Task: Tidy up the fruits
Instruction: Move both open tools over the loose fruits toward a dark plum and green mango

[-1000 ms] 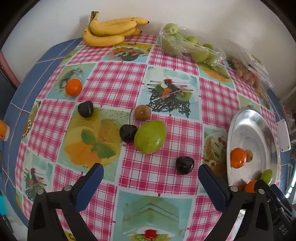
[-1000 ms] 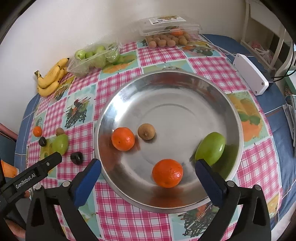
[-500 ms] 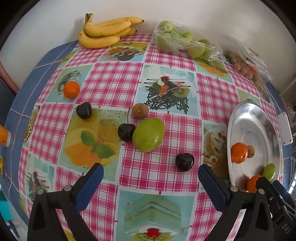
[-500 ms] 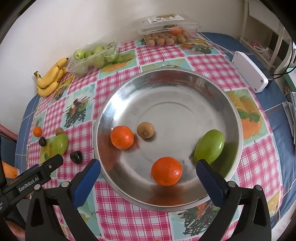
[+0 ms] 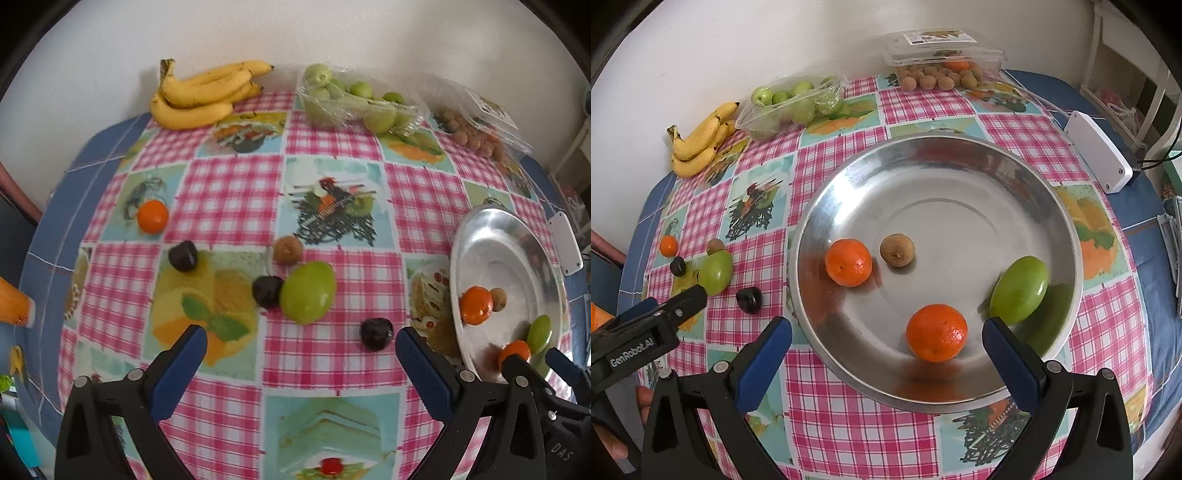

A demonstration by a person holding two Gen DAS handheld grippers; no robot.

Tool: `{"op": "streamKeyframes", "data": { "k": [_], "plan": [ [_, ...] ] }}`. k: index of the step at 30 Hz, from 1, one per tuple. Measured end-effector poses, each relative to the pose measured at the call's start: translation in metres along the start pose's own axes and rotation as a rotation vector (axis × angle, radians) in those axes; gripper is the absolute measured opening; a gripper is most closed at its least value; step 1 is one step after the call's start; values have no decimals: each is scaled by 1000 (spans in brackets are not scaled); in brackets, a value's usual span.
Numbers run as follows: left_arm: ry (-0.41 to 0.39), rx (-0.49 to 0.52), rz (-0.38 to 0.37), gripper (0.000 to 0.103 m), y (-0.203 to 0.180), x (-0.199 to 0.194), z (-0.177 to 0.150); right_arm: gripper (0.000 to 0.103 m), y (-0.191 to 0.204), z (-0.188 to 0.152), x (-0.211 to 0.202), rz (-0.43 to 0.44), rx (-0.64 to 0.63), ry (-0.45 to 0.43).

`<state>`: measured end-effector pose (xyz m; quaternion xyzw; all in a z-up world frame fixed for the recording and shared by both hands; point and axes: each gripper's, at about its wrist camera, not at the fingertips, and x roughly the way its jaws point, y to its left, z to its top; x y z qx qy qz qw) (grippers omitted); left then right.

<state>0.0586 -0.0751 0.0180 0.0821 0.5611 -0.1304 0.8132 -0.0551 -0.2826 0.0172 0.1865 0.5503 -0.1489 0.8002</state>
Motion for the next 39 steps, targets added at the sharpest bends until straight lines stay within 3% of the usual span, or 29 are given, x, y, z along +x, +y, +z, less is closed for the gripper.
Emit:
{"op": "streamKeyframes", "data": {
  "k": [10,20,28,32,39],
  "plan": [
    [-14,-79,7,103,47,-5,10,103,40,-1,0,20,-73,-36],
    [-10,-187,26,103,90,-3,10,103,102,-5,3,126,-142,-58],
    [2,-227,21,103,98,5,9,103,127,-9,17,212,-175,-22],
    [42,-224,-18,103,92,20,9,103,134,-11,29,189,-213,2],
    [87,-249,-6,103,91,41,9,103,138,-12,51,184,-224,73]
  ]
}}
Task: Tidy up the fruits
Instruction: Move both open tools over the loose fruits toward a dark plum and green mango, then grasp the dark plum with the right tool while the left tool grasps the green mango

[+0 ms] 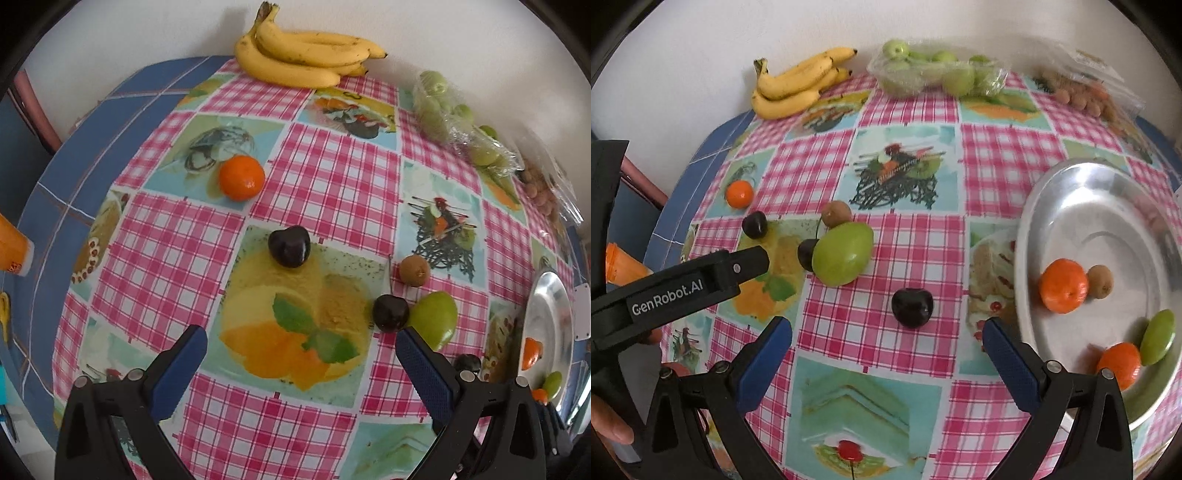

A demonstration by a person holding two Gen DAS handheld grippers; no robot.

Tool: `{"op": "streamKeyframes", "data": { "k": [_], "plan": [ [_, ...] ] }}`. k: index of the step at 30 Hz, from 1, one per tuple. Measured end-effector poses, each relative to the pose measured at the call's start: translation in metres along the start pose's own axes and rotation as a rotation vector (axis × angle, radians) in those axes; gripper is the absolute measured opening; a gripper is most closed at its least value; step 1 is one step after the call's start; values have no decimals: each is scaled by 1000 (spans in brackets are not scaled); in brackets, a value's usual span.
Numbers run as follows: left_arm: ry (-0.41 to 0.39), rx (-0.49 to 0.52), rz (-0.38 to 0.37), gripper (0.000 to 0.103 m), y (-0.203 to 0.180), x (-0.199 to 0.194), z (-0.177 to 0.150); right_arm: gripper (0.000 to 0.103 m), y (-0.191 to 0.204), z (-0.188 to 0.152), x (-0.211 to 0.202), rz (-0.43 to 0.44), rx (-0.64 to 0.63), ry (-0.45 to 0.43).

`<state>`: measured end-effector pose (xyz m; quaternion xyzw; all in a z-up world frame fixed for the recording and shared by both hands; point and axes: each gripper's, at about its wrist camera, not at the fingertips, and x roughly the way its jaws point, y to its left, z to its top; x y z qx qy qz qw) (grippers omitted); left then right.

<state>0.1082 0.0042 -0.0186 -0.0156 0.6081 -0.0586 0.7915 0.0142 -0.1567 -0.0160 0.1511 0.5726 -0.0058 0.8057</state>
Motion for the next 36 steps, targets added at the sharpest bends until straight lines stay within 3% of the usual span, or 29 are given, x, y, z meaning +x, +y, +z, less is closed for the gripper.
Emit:
{"op": "streamKeyframes", "data": {
  "k": [6,18,23,27,31,36],
  "plan": [
    [38,-53,-19,103,6,16,0,103,1,4,13,-8,13,37],
    [-13,-20,-17,103,-2,14,6,100,-6,9,20,-54,31,36],
    [-29,30,-50,103,-14,12,8,72,-6,11,22,-60,18,42],
    [-50,71,-55,103,-20,6,8,62,-6,11,25,-57,17,50],
    [-60,113,-75,103,-33,2,10,61,-7,12,27,-57,22,51],
    [-52,140,-90,103,-45,2,10,46,-10,15,27,-57,33,55]
  ]
}}
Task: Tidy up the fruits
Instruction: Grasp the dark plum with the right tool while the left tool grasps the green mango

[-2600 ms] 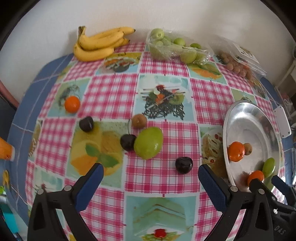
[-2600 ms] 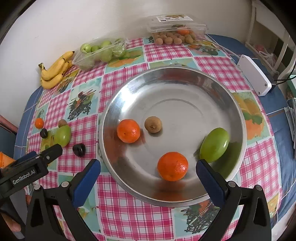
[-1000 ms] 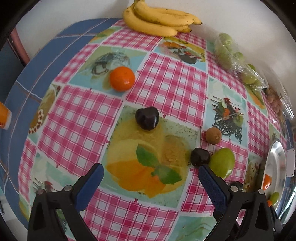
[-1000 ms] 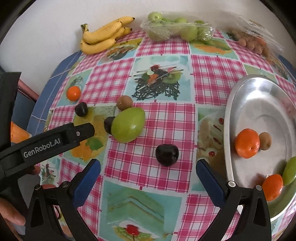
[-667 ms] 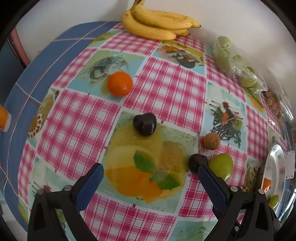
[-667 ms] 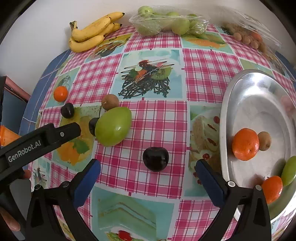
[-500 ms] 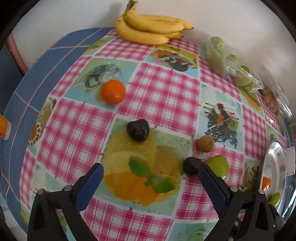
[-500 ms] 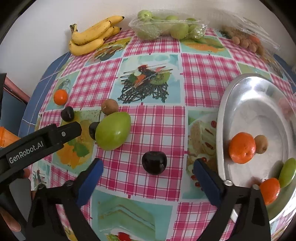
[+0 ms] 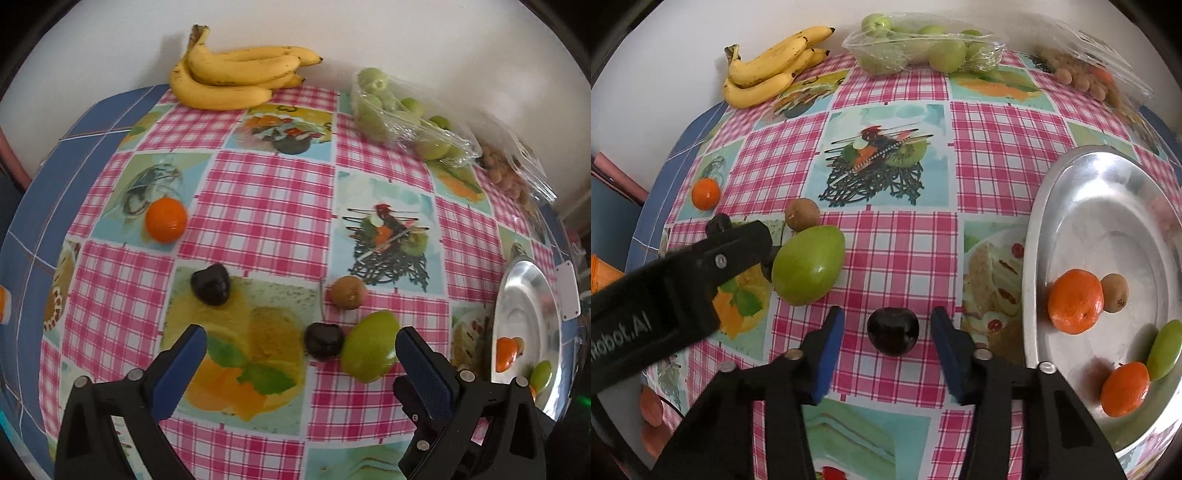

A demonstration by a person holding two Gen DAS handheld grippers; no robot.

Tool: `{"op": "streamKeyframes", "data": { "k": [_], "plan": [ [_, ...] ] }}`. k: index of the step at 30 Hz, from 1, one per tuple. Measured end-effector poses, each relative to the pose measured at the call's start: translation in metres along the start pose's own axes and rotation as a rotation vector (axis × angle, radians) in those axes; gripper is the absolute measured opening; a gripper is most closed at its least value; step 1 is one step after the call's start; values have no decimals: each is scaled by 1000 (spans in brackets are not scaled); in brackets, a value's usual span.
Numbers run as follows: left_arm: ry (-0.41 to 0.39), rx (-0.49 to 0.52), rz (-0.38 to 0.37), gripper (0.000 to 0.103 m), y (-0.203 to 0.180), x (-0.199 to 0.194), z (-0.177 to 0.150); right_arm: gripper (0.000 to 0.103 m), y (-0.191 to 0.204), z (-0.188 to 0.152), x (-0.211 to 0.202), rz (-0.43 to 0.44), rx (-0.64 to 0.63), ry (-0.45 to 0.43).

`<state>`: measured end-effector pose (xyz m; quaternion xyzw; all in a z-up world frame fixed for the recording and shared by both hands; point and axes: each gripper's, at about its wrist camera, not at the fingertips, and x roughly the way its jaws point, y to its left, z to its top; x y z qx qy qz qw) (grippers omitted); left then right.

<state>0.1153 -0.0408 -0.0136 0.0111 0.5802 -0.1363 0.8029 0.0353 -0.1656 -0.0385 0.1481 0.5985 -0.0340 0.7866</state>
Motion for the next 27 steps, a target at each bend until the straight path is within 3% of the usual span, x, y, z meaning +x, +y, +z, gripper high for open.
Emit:
{"op": "streamKeyframes", "data": {
  "k": [4,10,20,21,27],
  "plan": [
    [4,5,-17,102,-5,-2,0,29,-2,1,-1,16,0,9],
    [16,15,-55,101,-16,3,3,28,-4,3,-7,37,2,2],
    [50,27,-135,73,-32,9,1,28,-9,3,-19,50,-2,-11],
    [54,32,-134,65,-33,10,0,28,-9,3,-19,51,-2,-12],
    [49,51,-94,44,-37,10,-1,28,-12,2,-23,58,-1,-16]
  ]
}}
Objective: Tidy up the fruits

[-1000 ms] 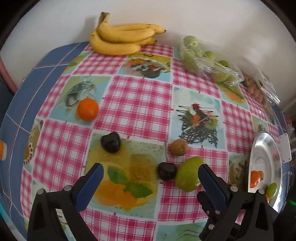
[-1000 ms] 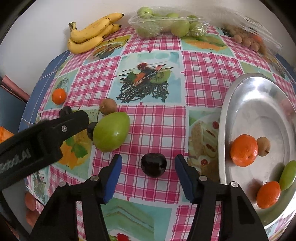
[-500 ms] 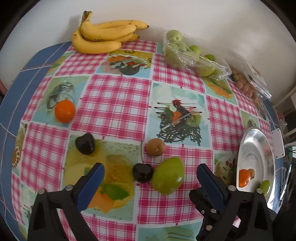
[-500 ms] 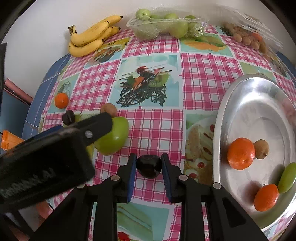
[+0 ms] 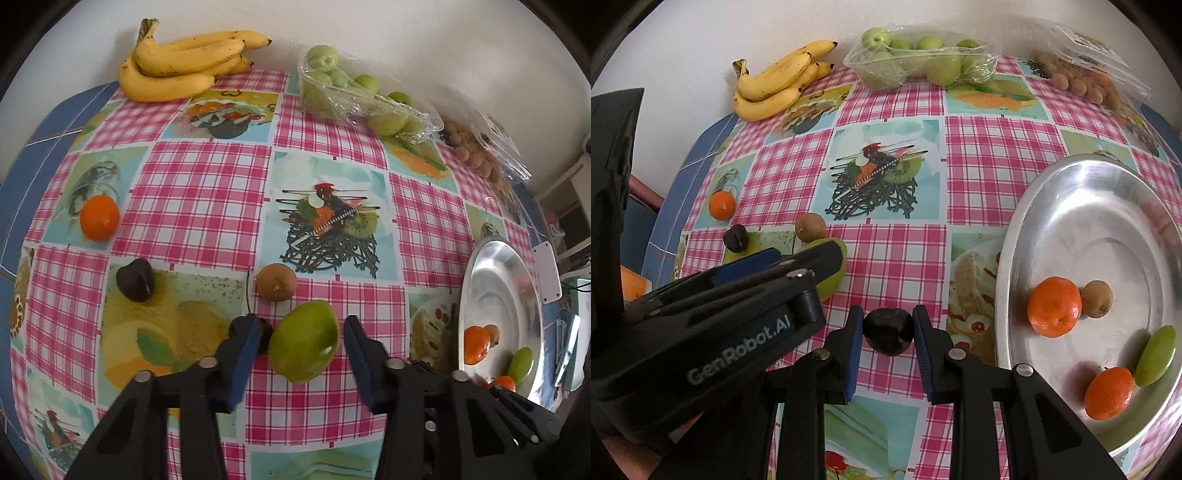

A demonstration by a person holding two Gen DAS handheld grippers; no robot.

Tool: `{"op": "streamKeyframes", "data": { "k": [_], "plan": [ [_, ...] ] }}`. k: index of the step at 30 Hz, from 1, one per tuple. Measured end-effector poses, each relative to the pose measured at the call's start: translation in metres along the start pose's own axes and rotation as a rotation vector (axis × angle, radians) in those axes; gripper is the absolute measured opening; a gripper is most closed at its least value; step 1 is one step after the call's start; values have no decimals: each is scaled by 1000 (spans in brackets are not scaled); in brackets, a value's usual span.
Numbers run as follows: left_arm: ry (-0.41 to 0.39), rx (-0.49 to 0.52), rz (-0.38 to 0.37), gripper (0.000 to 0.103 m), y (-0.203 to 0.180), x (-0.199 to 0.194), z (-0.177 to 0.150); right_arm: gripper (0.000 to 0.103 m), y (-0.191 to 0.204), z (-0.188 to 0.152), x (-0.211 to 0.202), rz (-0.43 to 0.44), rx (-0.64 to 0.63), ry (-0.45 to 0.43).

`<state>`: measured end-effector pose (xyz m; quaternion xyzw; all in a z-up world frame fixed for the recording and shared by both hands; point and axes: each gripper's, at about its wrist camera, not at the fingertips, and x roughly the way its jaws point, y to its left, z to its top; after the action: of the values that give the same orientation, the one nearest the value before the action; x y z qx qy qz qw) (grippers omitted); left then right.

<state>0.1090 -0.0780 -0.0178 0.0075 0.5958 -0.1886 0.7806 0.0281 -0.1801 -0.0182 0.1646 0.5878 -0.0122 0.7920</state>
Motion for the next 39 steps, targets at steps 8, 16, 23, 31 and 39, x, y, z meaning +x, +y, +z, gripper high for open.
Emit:
{"op": "streamKeyframes", "data": {
  "k": [8,16,23,31,39],
  "plan": [
    [1,2,-82,38,-6,-11,1,28,-5,0,-3,9,14,-1],
    [-9,2,-52,38,-7,-12,2,28,-9,0,-10,18,18,-11],
    [31,13,-54,38,-8,-3,-2,28,-12,0,-11,21,20,-5],
    [39,18,-11,39,-8,0,-4,28,-13,-1,-9,18,20,7],
    [31,45,12,39,-12,1,-6,28,-14,-1,-8,17,23,10]
  ]
}}
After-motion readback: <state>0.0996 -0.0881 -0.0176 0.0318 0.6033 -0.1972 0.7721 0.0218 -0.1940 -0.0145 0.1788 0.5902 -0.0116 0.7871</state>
